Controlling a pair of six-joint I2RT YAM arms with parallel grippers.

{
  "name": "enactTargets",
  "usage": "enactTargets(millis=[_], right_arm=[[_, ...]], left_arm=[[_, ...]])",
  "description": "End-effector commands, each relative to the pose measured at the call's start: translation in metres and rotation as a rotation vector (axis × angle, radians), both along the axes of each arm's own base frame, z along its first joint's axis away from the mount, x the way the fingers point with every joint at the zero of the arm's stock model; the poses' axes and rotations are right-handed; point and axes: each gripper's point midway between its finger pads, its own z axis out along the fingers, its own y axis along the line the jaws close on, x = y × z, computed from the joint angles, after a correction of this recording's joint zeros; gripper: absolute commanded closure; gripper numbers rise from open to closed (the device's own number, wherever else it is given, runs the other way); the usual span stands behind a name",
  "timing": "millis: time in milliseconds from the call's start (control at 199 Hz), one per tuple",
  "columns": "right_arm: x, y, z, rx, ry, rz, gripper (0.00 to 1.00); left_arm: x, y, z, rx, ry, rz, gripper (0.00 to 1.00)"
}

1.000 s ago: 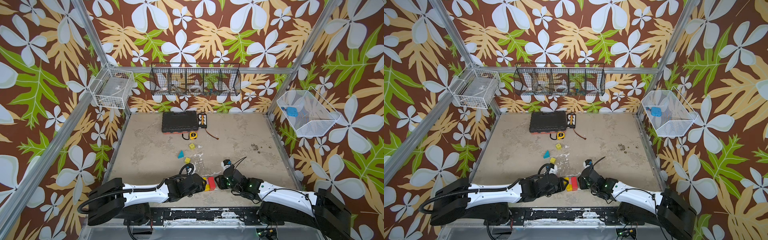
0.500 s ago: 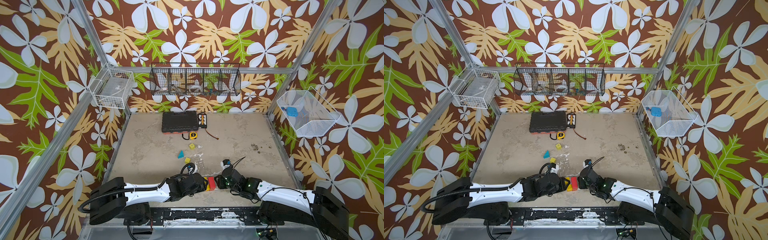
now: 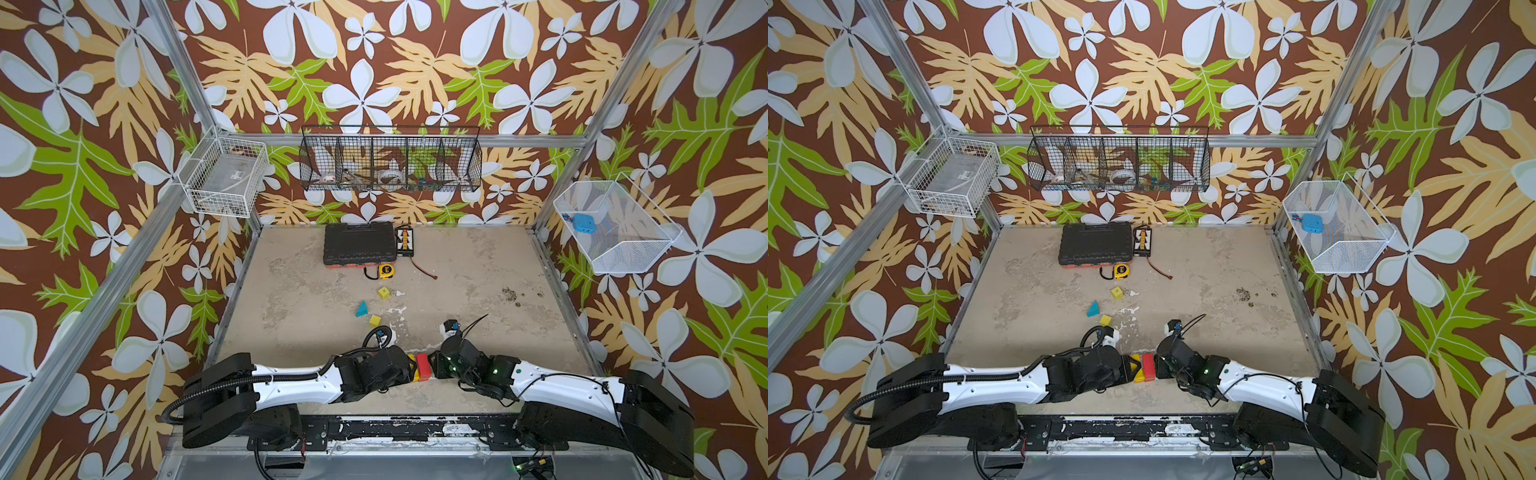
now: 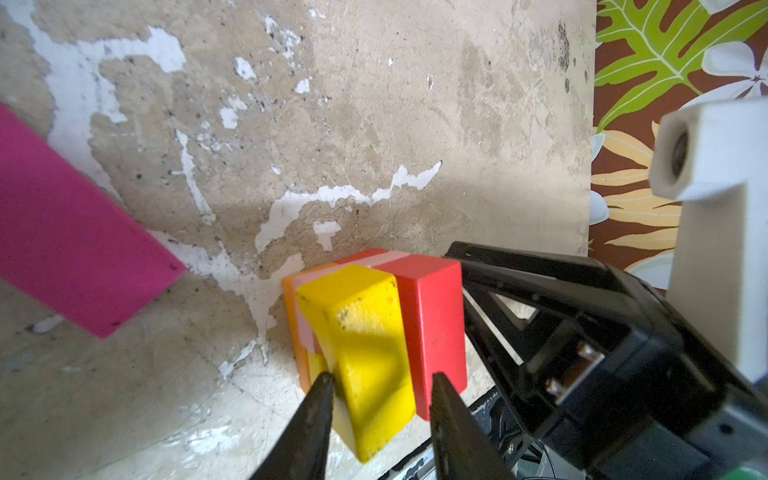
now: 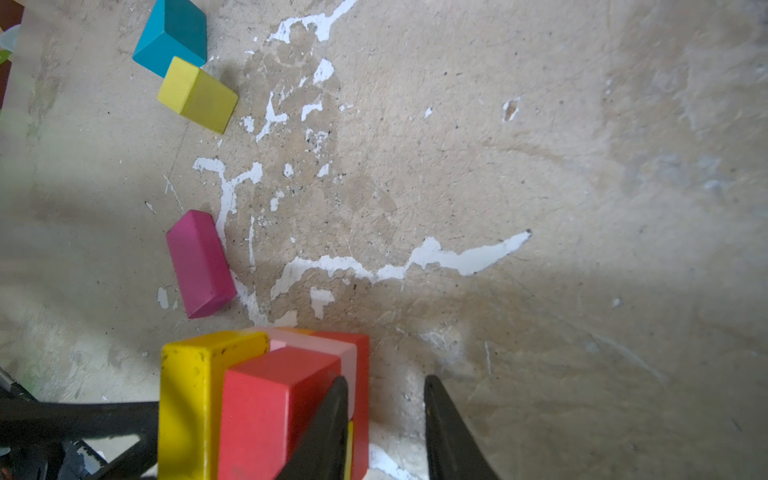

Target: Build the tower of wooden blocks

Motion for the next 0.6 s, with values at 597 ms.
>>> enactTargets(millis=[597], right_arm=[[0.0051,0.0070,0.0012,0.015,-0.006,-0.015,0.73]], left_arm=[[0.0016,-0.0041,0.0074,-0.026,-0.018,-0.010,0.60]])
